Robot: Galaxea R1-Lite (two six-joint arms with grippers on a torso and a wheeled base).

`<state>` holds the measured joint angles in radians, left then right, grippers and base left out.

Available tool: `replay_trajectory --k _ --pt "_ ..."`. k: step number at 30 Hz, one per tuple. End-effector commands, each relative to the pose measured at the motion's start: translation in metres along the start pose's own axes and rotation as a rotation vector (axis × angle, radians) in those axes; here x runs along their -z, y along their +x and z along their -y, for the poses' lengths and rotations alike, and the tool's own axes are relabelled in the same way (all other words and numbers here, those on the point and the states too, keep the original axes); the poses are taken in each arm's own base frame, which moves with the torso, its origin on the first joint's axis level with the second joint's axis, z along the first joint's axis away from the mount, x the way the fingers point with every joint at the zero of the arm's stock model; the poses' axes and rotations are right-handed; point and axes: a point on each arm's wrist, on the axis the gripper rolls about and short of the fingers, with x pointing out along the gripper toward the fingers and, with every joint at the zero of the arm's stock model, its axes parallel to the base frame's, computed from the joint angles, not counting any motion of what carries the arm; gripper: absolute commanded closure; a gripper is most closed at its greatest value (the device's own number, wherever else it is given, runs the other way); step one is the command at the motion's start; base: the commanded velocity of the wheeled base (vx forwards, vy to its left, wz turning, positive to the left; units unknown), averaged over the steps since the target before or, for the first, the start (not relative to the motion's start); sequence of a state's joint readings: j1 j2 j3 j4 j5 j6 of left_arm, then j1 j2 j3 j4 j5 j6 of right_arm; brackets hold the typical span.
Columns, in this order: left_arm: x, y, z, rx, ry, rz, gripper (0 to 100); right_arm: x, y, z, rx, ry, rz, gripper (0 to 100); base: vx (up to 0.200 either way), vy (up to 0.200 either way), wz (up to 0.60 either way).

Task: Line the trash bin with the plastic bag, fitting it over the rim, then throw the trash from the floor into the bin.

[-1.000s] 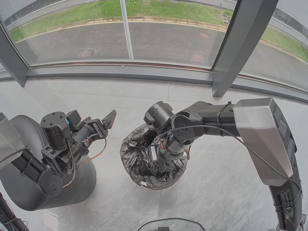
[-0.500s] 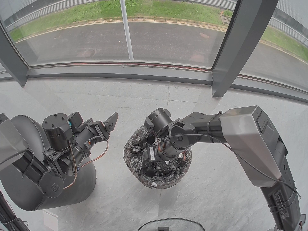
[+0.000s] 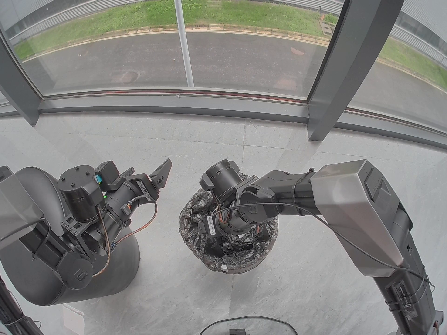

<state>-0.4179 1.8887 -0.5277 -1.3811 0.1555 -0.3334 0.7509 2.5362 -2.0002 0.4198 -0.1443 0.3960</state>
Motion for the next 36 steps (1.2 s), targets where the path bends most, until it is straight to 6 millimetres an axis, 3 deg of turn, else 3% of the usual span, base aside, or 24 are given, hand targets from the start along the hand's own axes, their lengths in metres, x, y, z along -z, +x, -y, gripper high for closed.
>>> replay_trajectory --k 1,5,10,11,12,17,18,19,23,26,30,32,33,34,35,36 --pt "0.002 -0.001 -0.001 -0.003 0.007 -0.004 0 0.002 0.007 0.004 0.011 0.003 -0.013 0 0.000 0.000 0.00" --pt "-0.001 -0.003 0.001 0.006 0.015 0.012 0 -0.014 -0.030 0.002 0.045 -0.051 0.055 0 0.000 0.000 0.00" --pt "-0.016 -0.013 0.005 0.014 0.032 0.049 0 -0.016 -0.081 0.014 0.162 -0.113 -0.020 0 0.000 0.000 0.00" --pt "-0.016 -0.013 0.005 0.014 0.032 0.049 0 -0.016 -0.081 0.014 0.162 -0.113 -0.020 0 0.000 0.000 0.00" --pt "-0.029 -0.023 0.008 0.003 0.047 0.094 0 -0.015 -0.100 0.034 0.243 -0.127 -0.098 0 0.000 0.000 0.00" --pt "-0.067 -0.061 -0.002 -0.066 0.153 0.151 0 -0.012 -0.148 0.116 0.492 -0.149 -0.372 0 0.000 0.000 0.00" --pt "-0.070 -0.063 -0.003 -0.074 0.160 0.153 0 -0.011 -0.152 0.120 0.507 -0.145 -0.384 0 0.000 0.000 0.00" --pt "-0.085 -0.077 -0.012 -0.131 0.209 0.146 0 -0.006 -0.176 0.142 0.591 -0.128 -0.473 0 0.000 0.000 0.00" --pt "-0.105 -0.107 -0.019 -0.204 0.249 0.103 0 0.006 -0.220 0.173 0.643 -0.068 -0.633 0 0.000 0.000 0.00" --pt "-0.115 -0.134 -0.022 -0.257 0.253 0.055 0 0.005 -0.239 0.181 0.676 0.110 -0.551 0 0.000 0.000 0.00" --pt "-0.122 -0.162 -0.021 -0.288 0.253 0.021 0 0.008 -0.274 0.191 0.595 0.248 -0.478 0 0.000 0.000 0.00" --pt "-0.124 -0.182 -0.019 -0.295 0.250 -0.010 0 0.015 -0.315 0.196 0.489 0.339 -0.397 0 0.000 0.000 0.00" --pt "-0.124 -0.182 -0.019 -0.295 0.250 -0.010 0 0.015 -0.315 0.196 0.489 0.339 -0.397 0 0.000 0.000 0.00" --pt "-0.125 -0.202 -0.015 -0.285 0.247 -0.038 0 0.031 -0.366 0.191 0.331 0.383 -0.287 0 0.000 0.000 0.00" --pt "-0.125 -0.202 -0.015 -0.285 0.247 -0.038 0 0.031 -0.366 0.191 0.331 0.383 -0.287 0 0.000 0.000 0.00" --pt "-0.124 -0.212 -0.014 -0.279 0.241 -0.064 0 0.045 -0.400 0.188 0.216 0.368 -0.208 0 0.000 0.000 0.00"
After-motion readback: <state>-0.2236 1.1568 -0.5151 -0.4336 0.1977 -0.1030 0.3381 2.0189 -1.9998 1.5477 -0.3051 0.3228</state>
